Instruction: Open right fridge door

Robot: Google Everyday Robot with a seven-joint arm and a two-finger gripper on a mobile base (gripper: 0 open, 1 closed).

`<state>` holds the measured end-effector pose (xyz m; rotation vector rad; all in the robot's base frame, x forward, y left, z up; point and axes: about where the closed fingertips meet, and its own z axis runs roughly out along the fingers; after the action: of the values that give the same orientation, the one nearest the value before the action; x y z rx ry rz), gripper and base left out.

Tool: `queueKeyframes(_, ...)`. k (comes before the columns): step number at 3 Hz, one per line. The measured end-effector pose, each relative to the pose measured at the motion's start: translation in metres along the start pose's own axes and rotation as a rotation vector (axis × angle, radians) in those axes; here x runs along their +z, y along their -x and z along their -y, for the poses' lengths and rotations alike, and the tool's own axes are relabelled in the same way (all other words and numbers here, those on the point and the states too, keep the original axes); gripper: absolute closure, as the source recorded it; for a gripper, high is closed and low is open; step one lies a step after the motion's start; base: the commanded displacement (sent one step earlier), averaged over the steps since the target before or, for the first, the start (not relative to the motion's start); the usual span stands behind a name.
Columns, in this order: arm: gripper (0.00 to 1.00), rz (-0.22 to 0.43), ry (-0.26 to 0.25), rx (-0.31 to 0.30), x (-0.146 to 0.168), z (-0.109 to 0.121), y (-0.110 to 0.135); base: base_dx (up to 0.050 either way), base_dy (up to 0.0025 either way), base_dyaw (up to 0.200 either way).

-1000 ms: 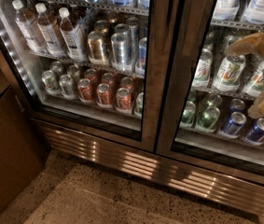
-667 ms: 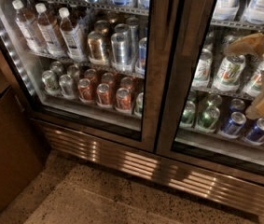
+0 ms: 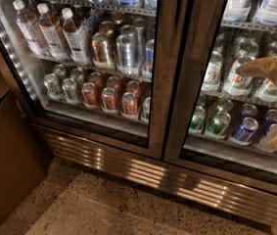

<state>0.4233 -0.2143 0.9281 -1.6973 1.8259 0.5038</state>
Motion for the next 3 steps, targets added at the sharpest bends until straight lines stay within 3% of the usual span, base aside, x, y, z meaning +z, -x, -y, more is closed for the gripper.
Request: queueKeyframes(3, 0.00, -0.053, 0.074, -0.113, 0.040, -0.018, 0.040, 0.000, 0.00000, 0.000)
